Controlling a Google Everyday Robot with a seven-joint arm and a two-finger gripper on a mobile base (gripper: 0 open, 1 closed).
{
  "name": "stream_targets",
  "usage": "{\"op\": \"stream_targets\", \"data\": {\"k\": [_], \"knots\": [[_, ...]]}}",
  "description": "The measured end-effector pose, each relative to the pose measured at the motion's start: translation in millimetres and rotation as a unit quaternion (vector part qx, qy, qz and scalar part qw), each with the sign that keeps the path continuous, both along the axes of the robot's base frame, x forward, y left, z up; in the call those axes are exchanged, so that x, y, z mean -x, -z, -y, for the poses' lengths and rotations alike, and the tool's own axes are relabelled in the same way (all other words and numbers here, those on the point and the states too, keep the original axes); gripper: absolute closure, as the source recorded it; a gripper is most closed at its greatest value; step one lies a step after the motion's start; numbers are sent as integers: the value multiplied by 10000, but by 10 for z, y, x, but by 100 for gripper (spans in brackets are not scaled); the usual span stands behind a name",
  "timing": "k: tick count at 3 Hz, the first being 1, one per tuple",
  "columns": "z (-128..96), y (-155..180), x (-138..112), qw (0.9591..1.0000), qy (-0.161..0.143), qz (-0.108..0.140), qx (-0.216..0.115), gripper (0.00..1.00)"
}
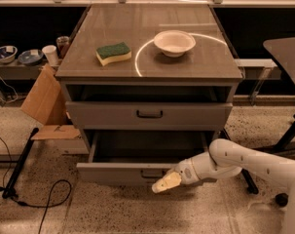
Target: Close middle drawer
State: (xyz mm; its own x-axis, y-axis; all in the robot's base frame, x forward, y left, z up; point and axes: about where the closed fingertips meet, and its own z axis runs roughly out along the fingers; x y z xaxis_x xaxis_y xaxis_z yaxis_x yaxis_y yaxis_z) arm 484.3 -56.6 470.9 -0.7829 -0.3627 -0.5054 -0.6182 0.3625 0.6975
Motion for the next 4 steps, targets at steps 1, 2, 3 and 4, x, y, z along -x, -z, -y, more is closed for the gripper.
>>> {"op": "stream_targets", "data": {"k": [1, 2, 3, 4], "knots": [[-53, -44, -172, 9998, 172, -35, 128, 0], [-3, 38, -389, 9975, 565, -266, 331, 0], [3, 108, -524, 9954, 760, -422, 397, 0], [-9, 157, -701, 9921, 1039, -522, 464, 0]]}}
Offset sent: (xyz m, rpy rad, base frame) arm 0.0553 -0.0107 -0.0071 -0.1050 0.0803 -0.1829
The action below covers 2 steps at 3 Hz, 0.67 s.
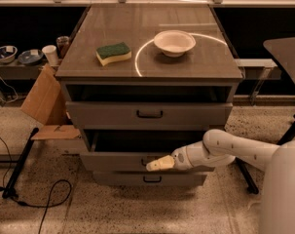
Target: Close middle drawer
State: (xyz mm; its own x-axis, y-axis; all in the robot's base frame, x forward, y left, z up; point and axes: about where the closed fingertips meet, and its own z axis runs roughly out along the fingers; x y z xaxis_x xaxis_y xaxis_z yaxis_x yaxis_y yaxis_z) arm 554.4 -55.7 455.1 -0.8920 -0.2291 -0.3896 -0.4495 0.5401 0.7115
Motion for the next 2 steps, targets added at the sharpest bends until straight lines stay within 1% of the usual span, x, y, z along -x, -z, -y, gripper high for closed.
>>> {"op": "stream_targets", "data": {"k": [1, 2], "knots": [[86, 25, -63, 9990, 440, 90, 11, 0], [198, 80, -115, 9962, 813, 241, -210, 0]]}}
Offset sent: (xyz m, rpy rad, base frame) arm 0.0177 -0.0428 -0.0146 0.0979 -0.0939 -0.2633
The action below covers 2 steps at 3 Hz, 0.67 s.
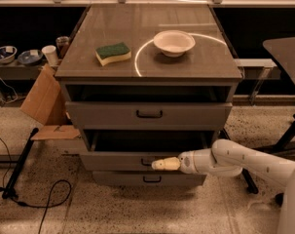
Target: Close middle drawer
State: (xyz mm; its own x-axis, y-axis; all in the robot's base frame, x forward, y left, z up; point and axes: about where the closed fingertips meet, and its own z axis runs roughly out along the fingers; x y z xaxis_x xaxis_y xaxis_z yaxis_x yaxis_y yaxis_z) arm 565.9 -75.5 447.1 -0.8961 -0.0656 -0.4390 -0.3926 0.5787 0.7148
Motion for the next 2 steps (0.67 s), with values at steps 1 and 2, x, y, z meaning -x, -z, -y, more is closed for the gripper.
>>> {"op": "stream_targets", "data": {"k": [1, 2], "knots": [[11, 26, -76, 9989, 113, 266, -365, 0], [-29, 15, -173, 9945, 142, 602, -849, 0]]}}
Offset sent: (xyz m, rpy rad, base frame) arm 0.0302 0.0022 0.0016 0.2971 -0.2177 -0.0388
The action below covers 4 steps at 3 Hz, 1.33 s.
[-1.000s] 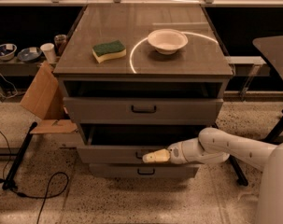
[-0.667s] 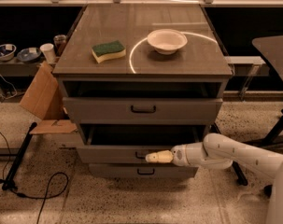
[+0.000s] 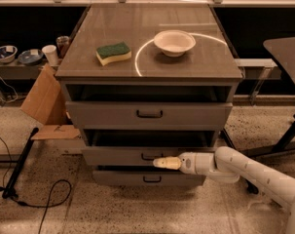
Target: Close middle drawer
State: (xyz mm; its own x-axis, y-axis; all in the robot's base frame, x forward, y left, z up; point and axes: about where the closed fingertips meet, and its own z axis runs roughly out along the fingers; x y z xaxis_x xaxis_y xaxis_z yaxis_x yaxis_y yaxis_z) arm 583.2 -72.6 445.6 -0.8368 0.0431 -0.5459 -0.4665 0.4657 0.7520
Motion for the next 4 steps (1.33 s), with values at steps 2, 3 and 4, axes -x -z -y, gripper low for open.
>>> {"op": "stream_targets", "data": {"k": [2, 3, 4], "knots": [[-88, -283, -106, 9944, -32, 851, -621, 0], [-123, -430, -112, 9915, -8, 1123, -656, 0], [-197, -531, -124, 9901, -77, 1278, -583, 0]]}}
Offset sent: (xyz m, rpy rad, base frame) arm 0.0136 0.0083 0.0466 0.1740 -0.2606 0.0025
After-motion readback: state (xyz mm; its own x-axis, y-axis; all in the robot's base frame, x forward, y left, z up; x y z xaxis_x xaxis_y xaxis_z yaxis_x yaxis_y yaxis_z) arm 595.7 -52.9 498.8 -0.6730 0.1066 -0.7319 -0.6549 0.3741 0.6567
